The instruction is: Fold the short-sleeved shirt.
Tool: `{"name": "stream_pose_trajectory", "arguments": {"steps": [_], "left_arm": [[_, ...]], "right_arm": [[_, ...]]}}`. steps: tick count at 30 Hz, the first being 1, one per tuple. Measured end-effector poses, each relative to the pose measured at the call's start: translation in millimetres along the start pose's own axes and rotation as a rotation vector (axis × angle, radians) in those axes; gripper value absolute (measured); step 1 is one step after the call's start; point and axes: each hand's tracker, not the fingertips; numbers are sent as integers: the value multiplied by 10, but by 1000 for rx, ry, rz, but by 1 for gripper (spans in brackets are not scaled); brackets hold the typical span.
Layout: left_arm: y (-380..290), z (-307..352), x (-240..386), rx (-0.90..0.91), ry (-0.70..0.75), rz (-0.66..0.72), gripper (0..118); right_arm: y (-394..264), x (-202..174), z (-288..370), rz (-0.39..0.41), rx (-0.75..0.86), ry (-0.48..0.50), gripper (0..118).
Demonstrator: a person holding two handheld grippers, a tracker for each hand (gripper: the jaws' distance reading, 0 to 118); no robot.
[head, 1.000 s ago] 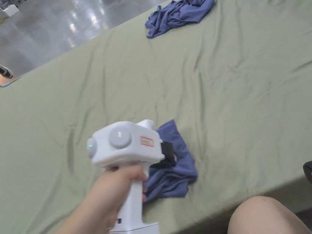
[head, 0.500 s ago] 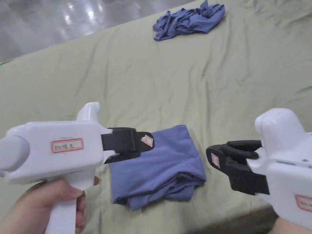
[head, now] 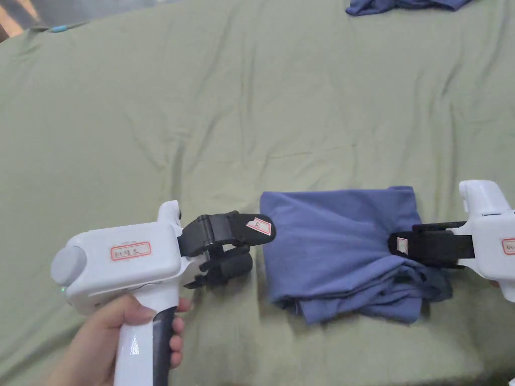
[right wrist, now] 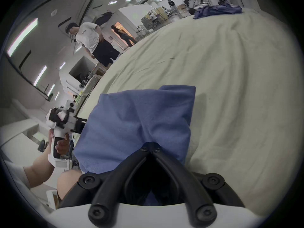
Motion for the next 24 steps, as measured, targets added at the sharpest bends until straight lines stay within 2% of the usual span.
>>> {"name": "stream_pose_trajectory", "arguments": {"steps": [2,4,5,6,7,8,10,14,17,20,21,24], "left_arm": [[48,-220,-43,-21,22,4,105],[41,-382,32,-80,-33,-24,102],[36,-479,107,-109,-43,-25,92],[21,-567,180,-125,-27,-40,57],[33,-623,279,-130,67,-129,23],[95,-582,289,-95,143,-191,22],[155,-543,286,-146,29,-117,22],[209,-18,479,-124,134,-267,21],[239,655,550,-93,348,-371,21],[376,1403,414,-114,519,-368,20],[431,1629,344,-132,600,-417,20],[672,2280,-5,-142,1000,-455,20]], "right_arm": [[-20,-42,0,-3,1,0,2],[-62,-24,26,-5,24,15,2],[-93,-20,41,-6,42,26,2],[-103,-35,62,-1,50,27,2],[-92,-73,94,12,54,21,2],[-72,-118,144,38,57,19,2],[-76,-164,265,81,101,86,2],[-117,-393,546,97,175,130,2],[-145,-610,713,144,196,141,2],[-186,-889,827,188,212,157,2],[-200,-964,840,194,215,168,2],[-267,-1173,810,202,207,196,2]]}}
